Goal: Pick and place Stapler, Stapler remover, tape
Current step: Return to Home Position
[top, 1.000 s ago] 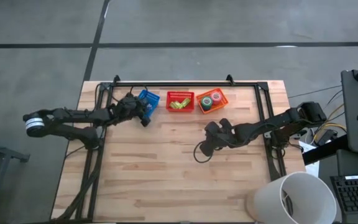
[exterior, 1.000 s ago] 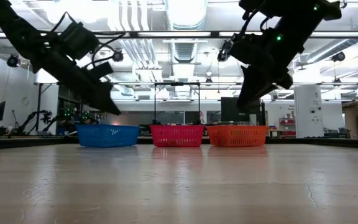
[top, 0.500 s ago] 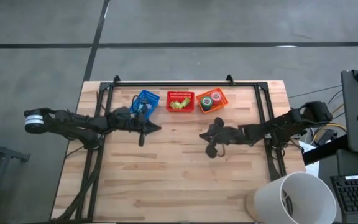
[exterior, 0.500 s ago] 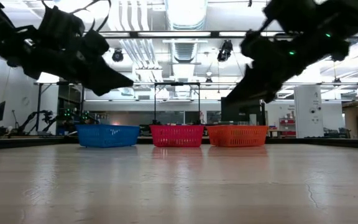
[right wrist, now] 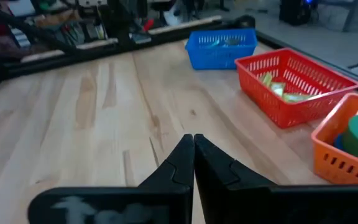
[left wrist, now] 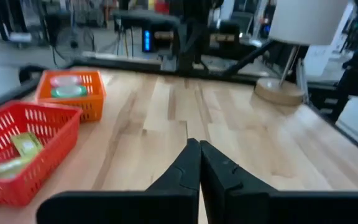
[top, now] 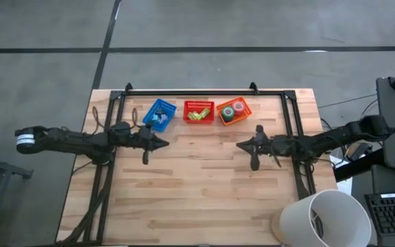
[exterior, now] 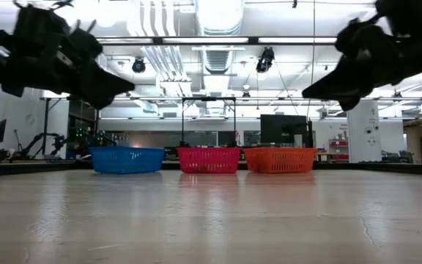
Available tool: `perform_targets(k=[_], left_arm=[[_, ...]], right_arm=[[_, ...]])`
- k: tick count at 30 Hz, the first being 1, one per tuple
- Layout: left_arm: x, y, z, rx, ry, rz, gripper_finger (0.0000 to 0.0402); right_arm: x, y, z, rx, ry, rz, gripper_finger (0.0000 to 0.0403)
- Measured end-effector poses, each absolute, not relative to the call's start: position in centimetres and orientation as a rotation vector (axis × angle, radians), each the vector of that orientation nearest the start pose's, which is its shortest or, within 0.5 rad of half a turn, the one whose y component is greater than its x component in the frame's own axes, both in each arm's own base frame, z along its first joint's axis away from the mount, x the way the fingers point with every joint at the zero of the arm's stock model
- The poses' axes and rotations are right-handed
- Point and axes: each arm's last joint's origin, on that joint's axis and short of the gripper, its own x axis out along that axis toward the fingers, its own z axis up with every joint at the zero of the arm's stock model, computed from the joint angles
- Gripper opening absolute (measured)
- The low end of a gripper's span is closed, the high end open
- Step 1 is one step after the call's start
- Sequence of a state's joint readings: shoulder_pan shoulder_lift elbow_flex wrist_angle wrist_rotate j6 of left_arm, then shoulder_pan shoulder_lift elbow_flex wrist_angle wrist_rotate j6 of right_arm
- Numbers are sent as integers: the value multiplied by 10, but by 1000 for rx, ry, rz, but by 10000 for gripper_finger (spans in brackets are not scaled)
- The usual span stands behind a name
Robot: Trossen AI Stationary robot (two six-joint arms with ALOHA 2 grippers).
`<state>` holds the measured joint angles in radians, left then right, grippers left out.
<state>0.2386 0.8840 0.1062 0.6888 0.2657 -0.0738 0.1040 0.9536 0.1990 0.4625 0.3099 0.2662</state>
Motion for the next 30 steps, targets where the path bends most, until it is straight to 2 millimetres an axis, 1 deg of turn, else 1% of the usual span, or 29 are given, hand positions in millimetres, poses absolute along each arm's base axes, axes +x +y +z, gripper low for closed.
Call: perform_targets(k=[5, 7, 10, 13, 18, 24, 30], left_arm=[[143, 27, 171, -73, -5, -22, 7], [137, 25, 171, -63, -43, -49, 8], [130, 23, 174, -64, -67, -99, 7], [125, 24, 178, -79, -95, -82, 4], [118, 27, 185, -98, -164, -51, 8], [114, 29, 183, -160, -148, 1, 6], [112, 25, 182, -236, -134, -33, 4]], right_arm=[[158, 8, 164, 205, 195, -229, 8], [152, 7, 163, 197, 171, -213, 8], [144, 8, 163, 186, 132, -167, 8], [137, 8, 163, 170, 92, -117, 8], [131, 8, 166, 109, 41, -106, 8], [127, 6, 170, 100, -1, -141, 8], [124, 6, 171, 96, -4, -146, 8]])
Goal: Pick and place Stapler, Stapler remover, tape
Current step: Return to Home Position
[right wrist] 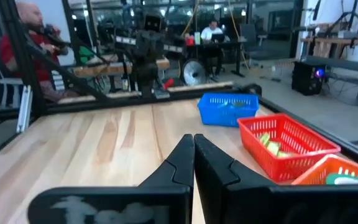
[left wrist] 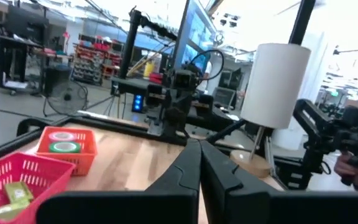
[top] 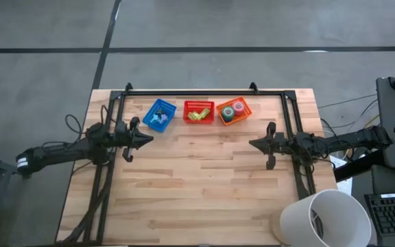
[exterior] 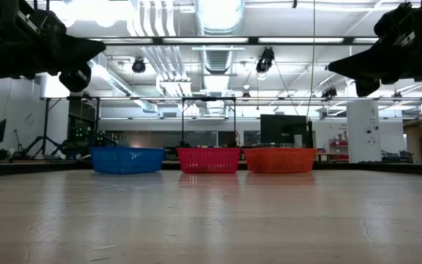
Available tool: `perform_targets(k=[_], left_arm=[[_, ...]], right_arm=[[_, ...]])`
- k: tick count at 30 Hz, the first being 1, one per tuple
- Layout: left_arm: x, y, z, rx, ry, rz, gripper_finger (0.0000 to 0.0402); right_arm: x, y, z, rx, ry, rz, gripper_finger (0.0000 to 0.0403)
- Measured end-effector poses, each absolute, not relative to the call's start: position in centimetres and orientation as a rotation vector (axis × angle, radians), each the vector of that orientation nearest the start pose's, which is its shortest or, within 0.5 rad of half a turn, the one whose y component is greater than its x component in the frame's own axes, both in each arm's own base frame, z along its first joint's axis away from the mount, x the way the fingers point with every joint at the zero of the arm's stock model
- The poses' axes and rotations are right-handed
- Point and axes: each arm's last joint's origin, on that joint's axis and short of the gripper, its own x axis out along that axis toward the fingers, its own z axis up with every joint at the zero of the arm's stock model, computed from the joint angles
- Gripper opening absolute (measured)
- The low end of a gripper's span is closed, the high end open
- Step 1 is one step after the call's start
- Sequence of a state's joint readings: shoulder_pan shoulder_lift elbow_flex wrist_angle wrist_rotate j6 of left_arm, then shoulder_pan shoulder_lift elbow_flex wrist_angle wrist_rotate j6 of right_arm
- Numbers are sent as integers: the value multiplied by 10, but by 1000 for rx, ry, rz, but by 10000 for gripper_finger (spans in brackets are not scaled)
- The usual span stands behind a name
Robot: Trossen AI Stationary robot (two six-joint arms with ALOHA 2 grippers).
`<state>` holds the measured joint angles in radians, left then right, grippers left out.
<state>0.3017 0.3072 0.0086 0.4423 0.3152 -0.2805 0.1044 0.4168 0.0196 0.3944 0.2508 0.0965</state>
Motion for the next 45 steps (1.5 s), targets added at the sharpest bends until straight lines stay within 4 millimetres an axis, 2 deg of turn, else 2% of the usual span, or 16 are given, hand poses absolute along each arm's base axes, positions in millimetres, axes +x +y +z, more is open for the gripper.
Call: perform_targets(k=[5, 10, 17, 22, 29, 36, 45], left_arm=[[109, 19, 189, -198, -211, 5, 3], [108, 14, 180, -199, -118, -23, 2], [104, 13, 182, -137, -154, -18, 12], [104, 14, 178, -167, -108, 14, 11], [104, 15, 183, -238, -166, 31, 9], [104, 15, 182, -240, -161, 29, 22], [104, 15, 182, -240, -160, 29, 19]], right_arm=[[119, 6, 176, 62, -55, -120, 8], [113, 6, 173, 48, -19, -116, 8], [103, 5, 170, 25, 3, -123, 8], [97, 4, 170, -39, -1, -121, 8], [97, 4, 171, -166, 1, -122, 8], [97, 4, 170, -175, 5, -122, 8], [97, 4, 170, -175, 4, -122, 9]])
